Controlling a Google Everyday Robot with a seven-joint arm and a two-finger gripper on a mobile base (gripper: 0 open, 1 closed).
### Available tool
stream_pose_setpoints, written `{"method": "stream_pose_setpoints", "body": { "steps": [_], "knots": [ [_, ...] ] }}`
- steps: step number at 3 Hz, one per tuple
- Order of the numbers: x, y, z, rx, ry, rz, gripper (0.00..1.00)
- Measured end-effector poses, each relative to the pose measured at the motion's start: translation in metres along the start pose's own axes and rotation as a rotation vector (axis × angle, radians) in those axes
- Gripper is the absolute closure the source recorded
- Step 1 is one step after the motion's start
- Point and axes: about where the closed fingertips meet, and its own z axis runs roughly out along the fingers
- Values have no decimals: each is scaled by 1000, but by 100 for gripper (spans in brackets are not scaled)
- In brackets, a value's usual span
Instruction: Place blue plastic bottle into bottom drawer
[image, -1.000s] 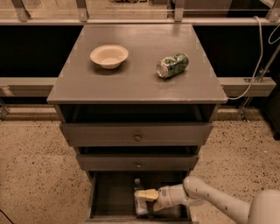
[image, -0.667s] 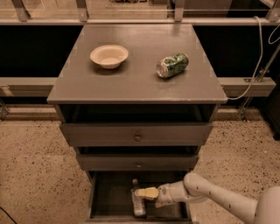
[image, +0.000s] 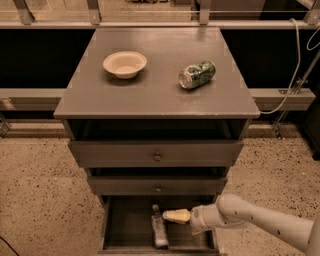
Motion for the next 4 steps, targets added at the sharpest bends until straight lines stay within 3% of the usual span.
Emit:
{"method": "stream_pose_setpoints", "body": {
  "steps": [1,2,4],
  "knots": [
    [0,0,0,0,0,0,0],
    [-26,-11,-26,-31,53,-5,0],
    [-72,-44,-119,-143,292,40,0]
  ]
}}
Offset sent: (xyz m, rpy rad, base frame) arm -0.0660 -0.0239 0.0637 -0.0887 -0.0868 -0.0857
